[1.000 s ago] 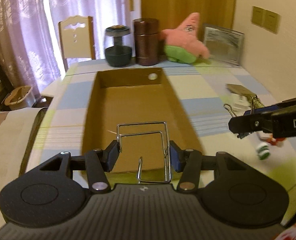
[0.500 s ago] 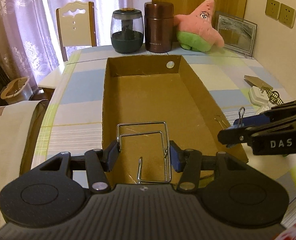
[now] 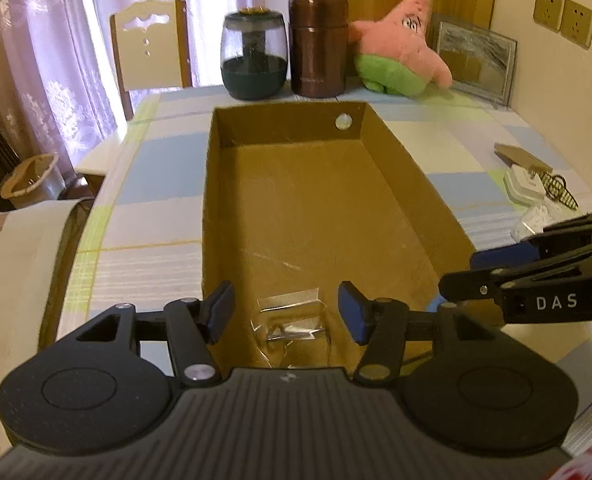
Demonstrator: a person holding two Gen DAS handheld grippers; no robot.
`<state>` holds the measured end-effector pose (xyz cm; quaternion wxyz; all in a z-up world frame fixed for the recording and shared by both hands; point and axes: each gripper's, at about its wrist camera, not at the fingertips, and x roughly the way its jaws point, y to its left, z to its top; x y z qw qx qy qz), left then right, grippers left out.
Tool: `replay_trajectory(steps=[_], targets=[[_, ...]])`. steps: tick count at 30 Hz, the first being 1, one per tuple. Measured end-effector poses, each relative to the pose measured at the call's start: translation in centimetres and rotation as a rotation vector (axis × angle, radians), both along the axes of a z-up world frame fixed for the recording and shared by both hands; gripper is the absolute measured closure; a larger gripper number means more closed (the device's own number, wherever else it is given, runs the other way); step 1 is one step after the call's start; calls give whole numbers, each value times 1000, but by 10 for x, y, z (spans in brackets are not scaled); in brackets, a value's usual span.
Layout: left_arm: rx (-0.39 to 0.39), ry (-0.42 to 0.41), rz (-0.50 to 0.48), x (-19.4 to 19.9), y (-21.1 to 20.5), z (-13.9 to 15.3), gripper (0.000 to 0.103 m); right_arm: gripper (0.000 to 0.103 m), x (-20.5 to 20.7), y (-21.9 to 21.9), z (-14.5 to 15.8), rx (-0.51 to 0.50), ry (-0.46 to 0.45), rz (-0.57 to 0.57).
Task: Organize rigid objects
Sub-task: 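Carry the wire rack and binder clip into the cardboard box and open both tools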
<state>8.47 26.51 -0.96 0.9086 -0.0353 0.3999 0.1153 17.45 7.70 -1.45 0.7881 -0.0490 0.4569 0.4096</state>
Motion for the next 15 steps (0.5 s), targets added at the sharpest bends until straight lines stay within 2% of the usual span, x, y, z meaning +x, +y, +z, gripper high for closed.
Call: replay_trajectory(steps=[8,15], targets=[[1,-12,22,-10,-2,10,50,61,-3,-19,15,41,-17,-37],[-18,-34,21,-20,-21,20,50,57,-17,-62,33,97,-21,-113]])
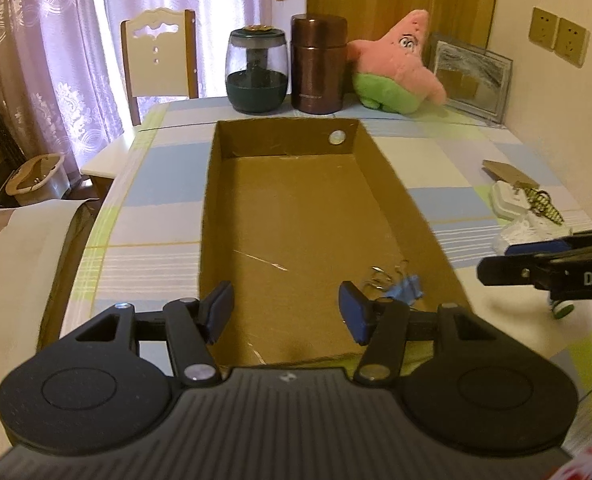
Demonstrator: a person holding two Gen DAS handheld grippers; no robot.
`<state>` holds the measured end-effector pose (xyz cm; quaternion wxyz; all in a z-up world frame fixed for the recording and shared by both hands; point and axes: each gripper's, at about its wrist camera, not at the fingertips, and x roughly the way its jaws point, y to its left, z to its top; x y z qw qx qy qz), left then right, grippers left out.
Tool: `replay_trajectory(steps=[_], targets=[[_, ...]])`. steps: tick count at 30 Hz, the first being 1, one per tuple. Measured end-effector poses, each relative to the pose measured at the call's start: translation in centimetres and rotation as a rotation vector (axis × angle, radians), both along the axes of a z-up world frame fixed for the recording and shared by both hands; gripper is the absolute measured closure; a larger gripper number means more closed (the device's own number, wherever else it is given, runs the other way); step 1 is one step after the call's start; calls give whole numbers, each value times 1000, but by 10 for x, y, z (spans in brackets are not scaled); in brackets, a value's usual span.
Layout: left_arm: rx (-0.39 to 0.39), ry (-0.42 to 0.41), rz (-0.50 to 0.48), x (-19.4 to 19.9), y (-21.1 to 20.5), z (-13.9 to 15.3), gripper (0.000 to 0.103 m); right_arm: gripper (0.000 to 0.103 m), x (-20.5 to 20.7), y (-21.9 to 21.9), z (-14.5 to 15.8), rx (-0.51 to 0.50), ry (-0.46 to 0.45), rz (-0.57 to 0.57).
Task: Organize rigid objects
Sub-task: 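Carry the wire rack and binder clip into the cardboard box and open both tools, then move both open tools back toward the remaining objects on the table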
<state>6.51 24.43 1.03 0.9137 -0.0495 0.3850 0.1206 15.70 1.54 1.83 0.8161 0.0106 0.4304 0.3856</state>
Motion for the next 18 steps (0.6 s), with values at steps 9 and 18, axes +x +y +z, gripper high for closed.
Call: replay_trajectory(steps=[9,18], targets=[[-26,-38,-32,-10,-48,16,50,48,-24,-85,10,14,-33,-158],[-76,-61,-72,-19,-106,17,46,43,-51,-170,15,-4,-67,-306]])
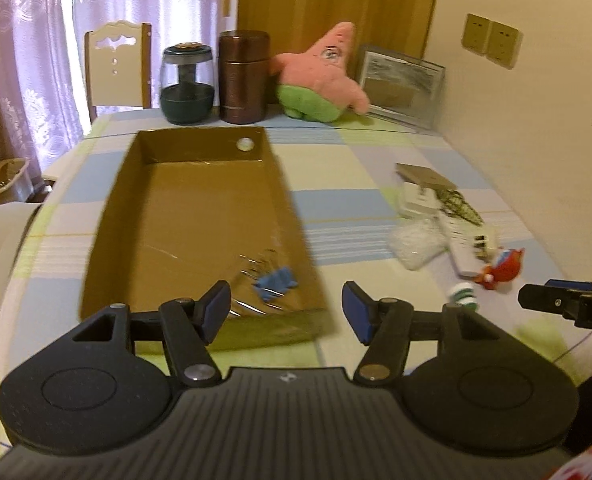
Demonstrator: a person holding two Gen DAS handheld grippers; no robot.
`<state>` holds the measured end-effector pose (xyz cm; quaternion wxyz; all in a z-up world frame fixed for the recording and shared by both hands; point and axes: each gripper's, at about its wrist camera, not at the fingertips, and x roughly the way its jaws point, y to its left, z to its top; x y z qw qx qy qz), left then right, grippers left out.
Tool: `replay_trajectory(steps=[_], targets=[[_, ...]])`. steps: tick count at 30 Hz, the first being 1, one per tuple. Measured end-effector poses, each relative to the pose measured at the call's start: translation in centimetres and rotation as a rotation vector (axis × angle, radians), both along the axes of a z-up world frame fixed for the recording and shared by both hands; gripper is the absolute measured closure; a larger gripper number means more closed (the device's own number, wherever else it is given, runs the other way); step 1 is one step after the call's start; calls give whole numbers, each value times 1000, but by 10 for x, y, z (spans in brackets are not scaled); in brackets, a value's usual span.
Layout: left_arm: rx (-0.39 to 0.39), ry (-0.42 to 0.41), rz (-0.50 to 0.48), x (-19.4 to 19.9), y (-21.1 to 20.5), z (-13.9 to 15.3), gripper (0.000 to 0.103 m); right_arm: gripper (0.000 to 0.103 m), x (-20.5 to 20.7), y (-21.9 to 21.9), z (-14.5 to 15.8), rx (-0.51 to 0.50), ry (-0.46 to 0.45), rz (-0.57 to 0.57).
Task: Organize rigid objects
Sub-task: 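Move both open tools back toward the remaining objects on the table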
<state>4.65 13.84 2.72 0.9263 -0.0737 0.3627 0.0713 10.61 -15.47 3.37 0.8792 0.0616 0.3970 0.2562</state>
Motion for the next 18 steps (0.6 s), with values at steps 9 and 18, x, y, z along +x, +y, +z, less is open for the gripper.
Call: replay_trajectory(steps=[9,18], targets=[[-25,-14,-29,-1,-49,-7,36,40,-20,-53,-2,-27,-32,-85],[2,-1,-118,3,-86,-17,31,40,-18,-84,-4,-42,-45,-135]])
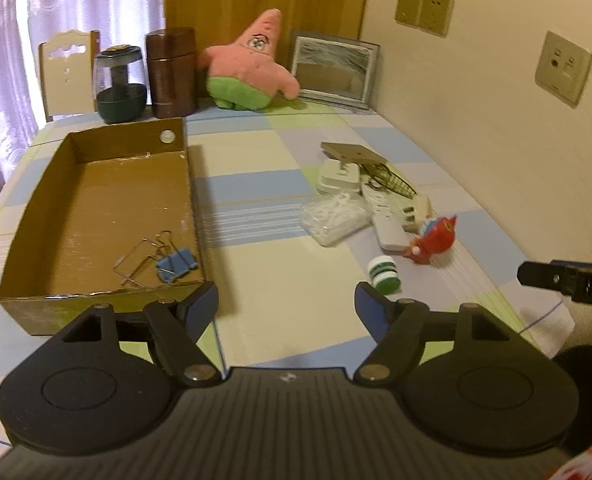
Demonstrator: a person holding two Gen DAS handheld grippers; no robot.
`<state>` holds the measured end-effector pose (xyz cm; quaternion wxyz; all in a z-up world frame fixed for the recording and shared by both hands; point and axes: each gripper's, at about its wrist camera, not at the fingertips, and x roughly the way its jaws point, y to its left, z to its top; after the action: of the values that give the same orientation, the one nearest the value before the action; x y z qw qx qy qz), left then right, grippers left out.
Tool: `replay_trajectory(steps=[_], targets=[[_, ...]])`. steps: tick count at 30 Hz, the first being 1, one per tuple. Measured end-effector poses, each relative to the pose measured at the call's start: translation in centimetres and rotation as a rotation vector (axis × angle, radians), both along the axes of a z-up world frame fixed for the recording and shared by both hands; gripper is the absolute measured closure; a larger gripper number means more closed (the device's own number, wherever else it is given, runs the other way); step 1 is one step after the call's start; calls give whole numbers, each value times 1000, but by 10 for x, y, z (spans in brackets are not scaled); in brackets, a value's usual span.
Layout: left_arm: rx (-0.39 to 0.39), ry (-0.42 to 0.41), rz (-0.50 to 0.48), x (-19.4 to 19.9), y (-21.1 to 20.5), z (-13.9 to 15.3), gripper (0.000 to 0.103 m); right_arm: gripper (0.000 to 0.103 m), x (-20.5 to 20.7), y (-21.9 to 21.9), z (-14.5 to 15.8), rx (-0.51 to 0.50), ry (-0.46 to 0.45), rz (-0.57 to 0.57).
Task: Organize rigid objects
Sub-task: 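Move both open tools back toward the remaining objects on the table, then grasp the green-and-white jar with the left tool while the right tool grasps the red toy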
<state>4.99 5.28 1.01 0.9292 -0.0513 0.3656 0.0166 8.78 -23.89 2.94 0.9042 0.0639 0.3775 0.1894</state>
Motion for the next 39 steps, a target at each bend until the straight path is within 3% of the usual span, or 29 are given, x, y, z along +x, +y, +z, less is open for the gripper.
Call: replay_trajectory(steps=[15,24,39], targets=[[6,31,-75,25,-32,-27,31,39,26,2,-15,-26,-18,32],[7,46,-94,50,-42,-47,31,39,58,12,-34,-44,-21,74],[-13,51,-105,83,-46,-77,31,39,102,41,-69,-45,-4,48]])
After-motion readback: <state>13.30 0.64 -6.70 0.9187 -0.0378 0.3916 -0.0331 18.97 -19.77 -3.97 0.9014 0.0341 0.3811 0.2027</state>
